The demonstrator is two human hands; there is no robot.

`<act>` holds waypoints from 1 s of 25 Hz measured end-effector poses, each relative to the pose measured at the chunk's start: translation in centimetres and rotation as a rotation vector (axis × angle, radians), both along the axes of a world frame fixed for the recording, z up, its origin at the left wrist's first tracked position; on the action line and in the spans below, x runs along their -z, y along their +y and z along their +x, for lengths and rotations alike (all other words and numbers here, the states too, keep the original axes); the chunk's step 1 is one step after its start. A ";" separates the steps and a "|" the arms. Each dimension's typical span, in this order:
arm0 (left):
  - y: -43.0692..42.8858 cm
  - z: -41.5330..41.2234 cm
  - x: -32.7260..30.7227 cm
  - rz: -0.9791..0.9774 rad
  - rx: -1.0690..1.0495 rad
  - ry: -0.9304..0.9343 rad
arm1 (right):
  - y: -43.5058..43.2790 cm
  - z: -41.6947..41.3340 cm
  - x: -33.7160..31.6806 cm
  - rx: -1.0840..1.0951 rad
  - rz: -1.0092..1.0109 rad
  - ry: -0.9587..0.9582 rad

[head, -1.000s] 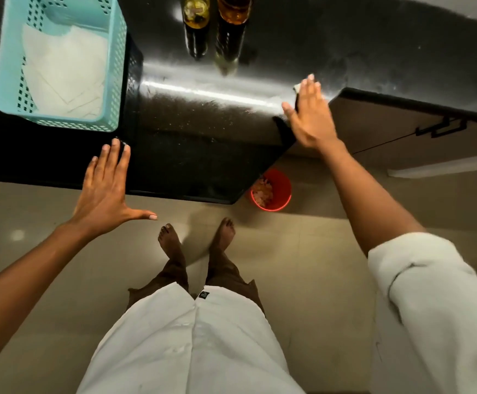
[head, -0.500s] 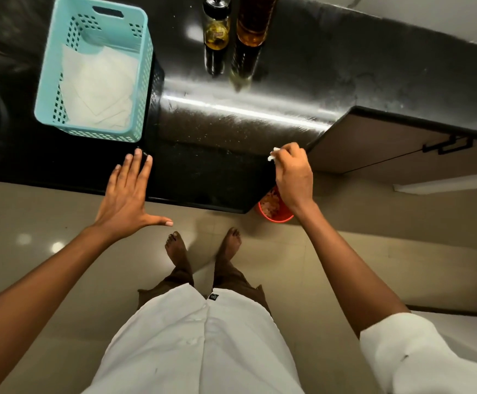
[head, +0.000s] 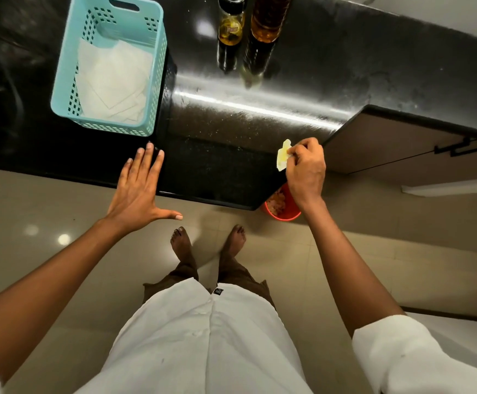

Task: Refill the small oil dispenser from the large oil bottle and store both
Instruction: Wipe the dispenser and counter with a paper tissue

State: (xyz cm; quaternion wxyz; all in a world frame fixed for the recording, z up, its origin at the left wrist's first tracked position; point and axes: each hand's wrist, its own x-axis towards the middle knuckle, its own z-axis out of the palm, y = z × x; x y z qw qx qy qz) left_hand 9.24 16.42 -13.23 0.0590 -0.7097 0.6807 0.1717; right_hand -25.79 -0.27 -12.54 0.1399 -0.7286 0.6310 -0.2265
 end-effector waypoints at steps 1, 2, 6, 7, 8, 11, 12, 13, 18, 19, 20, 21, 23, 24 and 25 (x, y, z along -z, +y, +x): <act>0.0 0.0 0.0 0.000 0.003 0.000 | 0.4 0.4 0.0 -0.013 0.008 0.049; 0.0 0.0 0.0 -0.003 0.002 0.001 | 0.9 0.8 0.0 -0.027 0.019 0.079; 0.0 0.0 0.0 -0.012 -0.006 0.001 | 4.0 3.7 -0.5 -0.160 0.103 0.129; 0.1 0.0 0.0 -0.014 -0.008 0.003 | 5.2 4.5 -0.5 -0.227 0.136 0.181; 0.0 -0.1 0.0 -0.015 -0.010 0.008 | 6.8 5.2 -0.4 -0.290 0.176 0.240; 0.0 -0.1 0.0 -0.015 -0.025 0.015 | 12.2 6.8 -0.1 -0.434 0.283 0.311; 0.0 -0.1 0.0 -0.011 -0.029 0.014 | 13.4 6.8 0.0 -0.469 0.309 0.321; -0.1 -0.1 -0.1 -0.006 -0.031 0.011 | 13.6 6.2 0.1 -0.492 0.325 0.327; -0.1 -0.2 0.0 -0.012 -0.026 0.004 | 1.6 -1.3 -0.1 -0.093 0.316 0.338; -0.1 -0.1 0.0 -0.018 -0.029 0.002 | -1.6 -2.5 -0.2 -0.010 0.334 0.319; 0.0 -0.1 0.0 -0.027 -0.028 0.002 | -3.9 -2.7 -0.5 0.036 0.353 0.306; 0.0 -0.1 0.0 -0.029 -0.023 0.006 | -4.9 -2.0 -0.8 0.046 0.356 0.289; 0.0 -0.2 -0.2 -0.011 -0.010 0.018 | -2.8 1.1 -0.8 -0.082 0.330 0.257; 0.1 -0.3 -0.2 -0.012 -0.013 0.020 | 0.6 2.5 -0.7 -0.191 0.316 0.258; 0.1 -0.3 -0.2 -0.020 -0.020 0.017 | 4.9 3.7 -0.7 -0.308 0.319 0.265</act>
